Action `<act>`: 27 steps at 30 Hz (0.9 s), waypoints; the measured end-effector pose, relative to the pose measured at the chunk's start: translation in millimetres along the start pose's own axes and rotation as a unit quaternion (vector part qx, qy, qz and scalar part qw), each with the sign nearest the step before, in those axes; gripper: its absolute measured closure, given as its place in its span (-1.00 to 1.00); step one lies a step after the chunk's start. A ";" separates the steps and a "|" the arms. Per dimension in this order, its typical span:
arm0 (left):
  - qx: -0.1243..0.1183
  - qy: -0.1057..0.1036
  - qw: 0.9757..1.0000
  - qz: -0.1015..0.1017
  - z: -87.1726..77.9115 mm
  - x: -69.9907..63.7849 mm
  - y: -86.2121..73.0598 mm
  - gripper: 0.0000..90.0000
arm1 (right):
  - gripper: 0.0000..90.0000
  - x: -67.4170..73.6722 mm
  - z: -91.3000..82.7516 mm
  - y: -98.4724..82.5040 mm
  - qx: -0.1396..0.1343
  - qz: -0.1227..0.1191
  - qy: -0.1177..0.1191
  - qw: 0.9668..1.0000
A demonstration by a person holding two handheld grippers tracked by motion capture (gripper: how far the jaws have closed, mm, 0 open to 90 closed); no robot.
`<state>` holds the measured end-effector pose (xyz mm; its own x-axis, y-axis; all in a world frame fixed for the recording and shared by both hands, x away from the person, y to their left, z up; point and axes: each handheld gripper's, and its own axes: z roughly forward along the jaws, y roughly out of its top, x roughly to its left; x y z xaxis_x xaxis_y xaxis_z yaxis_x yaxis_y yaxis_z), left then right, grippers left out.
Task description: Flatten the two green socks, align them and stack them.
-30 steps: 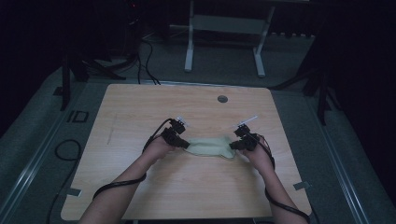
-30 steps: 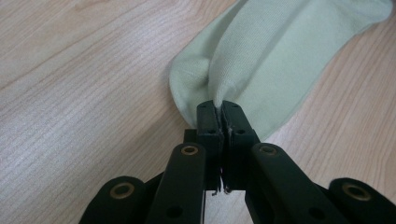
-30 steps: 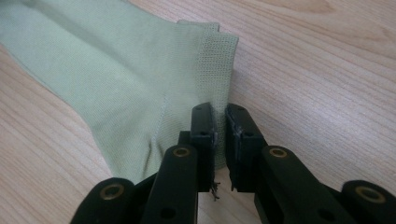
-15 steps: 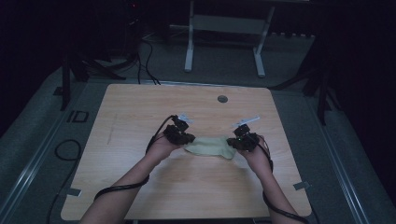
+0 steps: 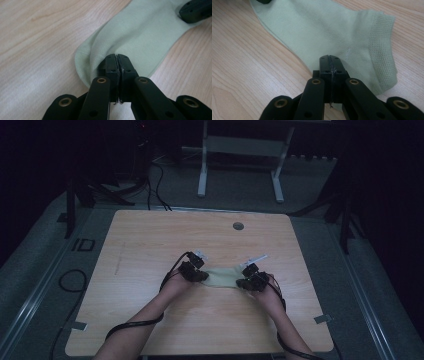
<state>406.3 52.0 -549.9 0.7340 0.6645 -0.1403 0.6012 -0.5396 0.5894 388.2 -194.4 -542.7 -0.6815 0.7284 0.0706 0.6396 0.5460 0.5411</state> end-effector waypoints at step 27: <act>-0.066 -0.041 0.997 -0.002 -33.8 2.5 -14.6 0.25 | 0.27 16.8 -4.8 15.1 -0.047 -0.019 0.016 0.999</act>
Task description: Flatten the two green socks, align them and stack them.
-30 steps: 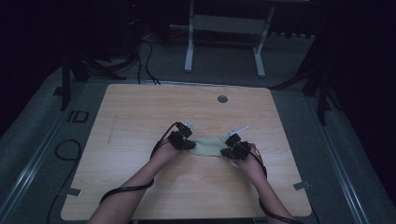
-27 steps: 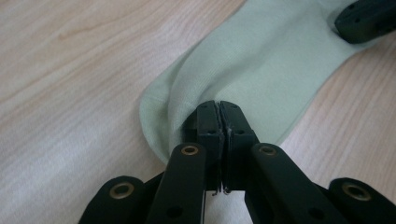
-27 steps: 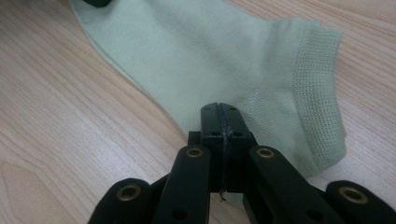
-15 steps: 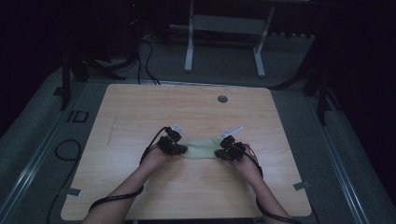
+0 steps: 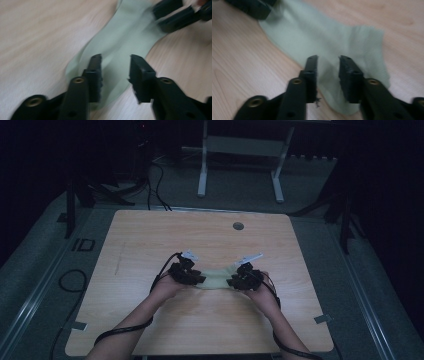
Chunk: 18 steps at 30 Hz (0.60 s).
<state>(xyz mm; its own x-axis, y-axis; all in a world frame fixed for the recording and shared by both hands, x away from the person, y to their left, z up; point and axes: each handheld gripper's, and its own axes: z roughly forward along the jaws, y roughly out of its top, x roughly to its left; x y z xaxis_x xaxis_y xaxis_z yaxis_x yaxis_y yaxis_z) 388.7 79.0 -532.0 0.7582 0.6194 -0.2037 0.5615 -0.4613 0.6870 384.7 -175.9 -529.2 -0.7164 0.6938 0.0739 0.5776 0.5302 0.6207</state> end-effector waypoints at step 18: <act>-0.061 0.033 0.997 0.030 -10.4 -10.7 -11.9 -0.85 | -0.68 -8.5 -27.6 -2.8 -0.091 -0.001 -0.016 0.996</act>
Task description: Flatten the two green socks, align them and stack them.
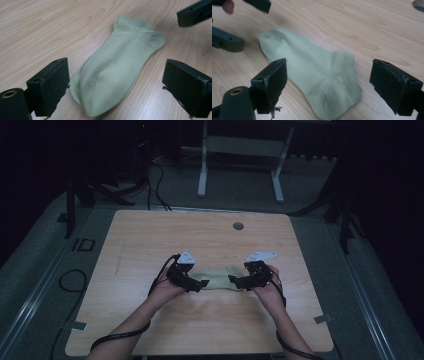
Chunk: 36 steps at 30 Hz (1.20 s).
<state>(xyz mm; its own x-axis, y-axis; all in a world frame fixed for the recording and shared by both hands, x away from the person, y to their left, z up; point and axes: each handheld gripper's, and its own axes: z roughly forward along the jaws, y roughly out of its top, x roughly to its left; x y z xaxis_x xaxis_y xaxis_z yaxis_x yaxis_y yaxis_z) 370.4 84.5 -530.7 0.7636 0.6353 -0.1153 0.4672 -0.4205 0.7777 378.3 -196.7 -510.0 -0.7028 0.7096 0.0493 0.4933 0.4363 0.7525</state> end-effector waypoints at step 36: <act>-0.030 0.046 0.997 -0.045 -58.2 20.6 -76.3 -0.84 | -0.69 -42.6 -50.3 -69.7 -0.006 0.033 -0.067 0.997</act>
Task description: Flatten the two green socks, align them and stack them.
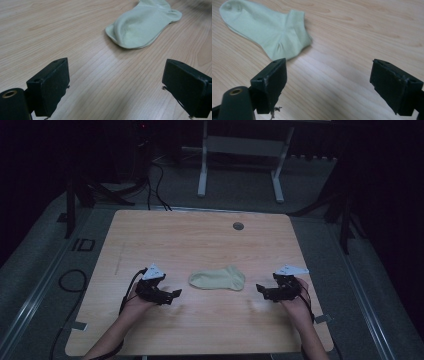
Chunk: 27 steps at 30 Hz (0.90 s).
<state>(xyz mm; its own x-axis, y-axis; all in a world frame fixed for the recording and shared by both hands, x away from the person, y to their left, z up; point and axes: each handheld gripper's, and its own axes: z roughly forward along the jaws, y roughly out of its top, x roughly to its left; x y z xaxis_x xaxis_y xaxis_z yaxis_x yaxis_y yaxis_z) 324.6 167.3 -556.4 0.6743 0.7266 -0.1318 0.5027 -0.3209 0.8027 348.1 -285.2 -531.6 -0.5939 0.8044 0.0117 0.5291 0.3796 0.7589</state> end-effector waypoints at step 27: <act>-0.031 0.068 0.996 -0.043 -59.6 24.3 -46.5 -0.84 | -0.73 -30.7 -34.2 -55.6 -0.008 0.039 -0.058 0.998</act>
<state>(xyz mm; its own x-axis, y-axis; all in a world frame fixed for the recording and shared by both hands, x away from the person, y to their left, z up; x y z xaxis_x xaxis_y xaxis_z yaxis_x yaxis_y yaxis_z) 285.3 236.1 -562.2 0.5482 0.8269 -0.1253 0.5184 -0.2184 0.8268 316.2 -346.5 -551.8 -0.4771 0.8788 -0.0036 0.5604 0.3074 0.7691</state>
